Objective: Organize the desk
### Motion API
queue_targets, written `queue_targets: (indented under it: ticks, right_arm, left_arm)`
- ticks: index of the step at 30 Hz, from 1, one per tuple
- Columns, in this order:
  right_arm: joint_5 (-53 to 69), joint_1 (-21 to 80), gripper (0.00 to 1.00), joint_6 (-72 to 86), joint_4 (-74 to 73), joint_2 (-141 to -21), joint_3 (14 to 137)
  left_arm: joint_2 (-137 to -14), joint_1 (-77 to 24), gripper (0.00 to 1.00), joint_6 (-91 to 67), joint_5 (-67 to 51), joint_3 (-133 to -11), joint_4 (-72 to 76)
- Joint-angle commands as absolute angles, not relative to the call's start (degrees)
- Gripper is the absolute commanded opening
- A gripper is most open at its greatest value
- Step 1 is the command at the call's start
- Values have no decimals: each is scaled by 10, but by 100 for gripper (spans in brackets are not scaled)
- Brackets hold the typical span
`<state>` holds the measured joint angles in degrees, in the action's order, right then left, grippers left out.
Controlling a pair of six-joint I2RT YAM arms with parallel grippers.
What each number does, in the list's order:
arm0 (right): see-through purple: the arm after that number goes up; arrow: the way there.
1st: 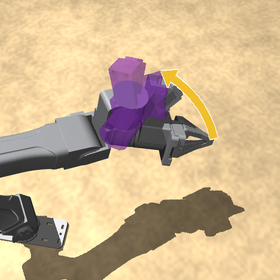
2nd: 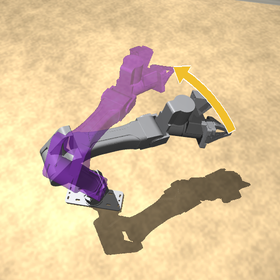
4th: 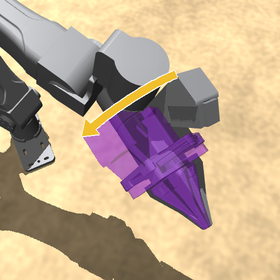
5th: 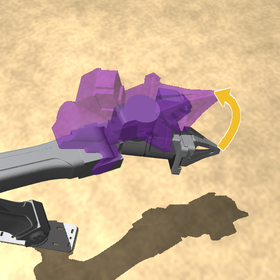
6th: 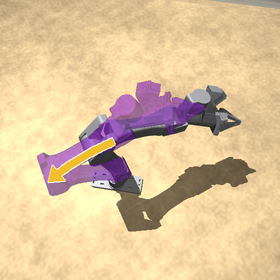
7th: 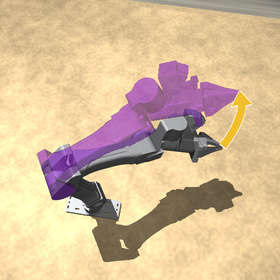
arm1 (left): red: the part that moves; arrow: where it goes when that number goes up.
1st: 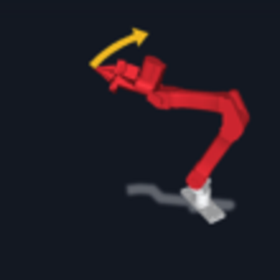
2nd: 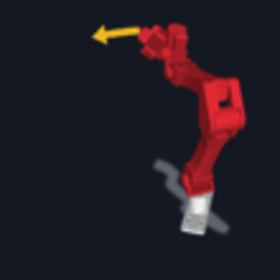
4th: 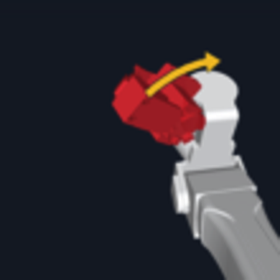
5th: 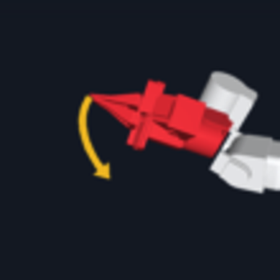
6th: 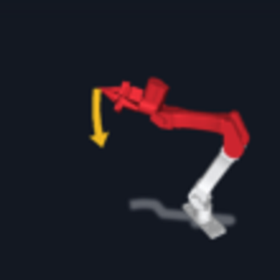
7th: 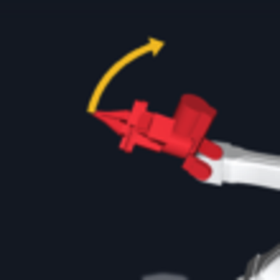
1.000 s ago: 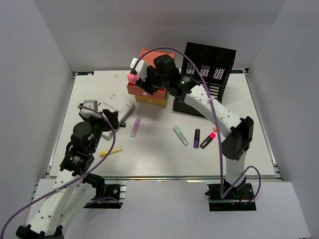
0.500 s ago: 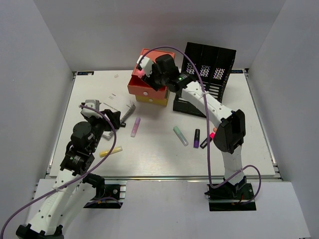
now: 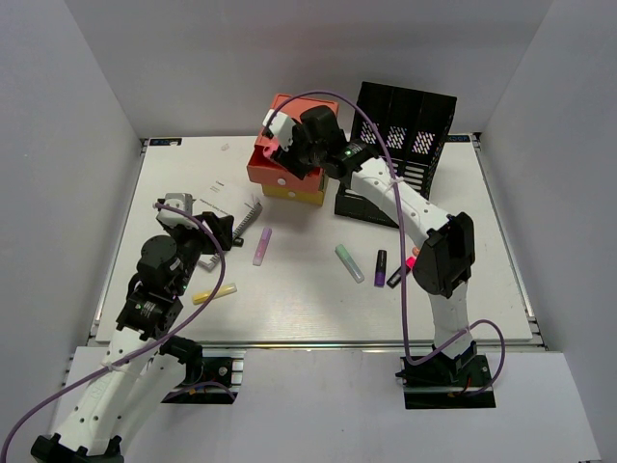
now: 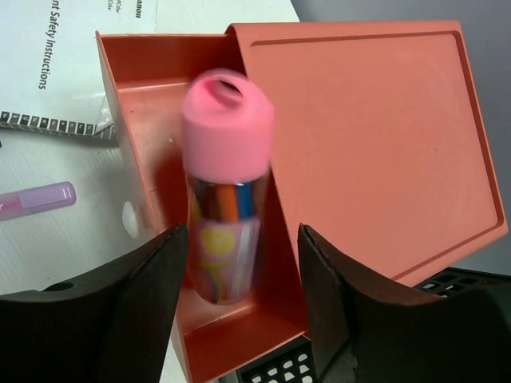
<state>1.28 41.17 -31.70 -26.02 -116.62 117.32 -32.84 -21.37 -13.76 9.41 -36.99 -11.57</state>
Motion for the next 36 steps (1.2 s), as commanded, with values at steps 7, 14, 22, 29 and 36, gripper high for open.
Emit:
queue_targets:
  ticks: [7,14,22,29,36]
  right_arm:
    - [27,412,62,-299,-236,-1125,1186]
    - [247,407,12,-357,-257,-1055,1137]
    - [265,429,0,-491,-440,-1121,1181]
    - [88,444,0,-425,-349,-1116,1114]
    - [-70,449,0,-395,-281,-1142,1107]
  left_arm:
    - [-330,-211,82,-134,83,-366,-109]
    - [-323,-211,80,-134,88,-365,-108]
    - [-322,-211,37,-132,78,-366,-105]
    - [-319,-211,50,-133,78,-366,-105]
    - [-318,-211,63,-135,78,-366,-105]
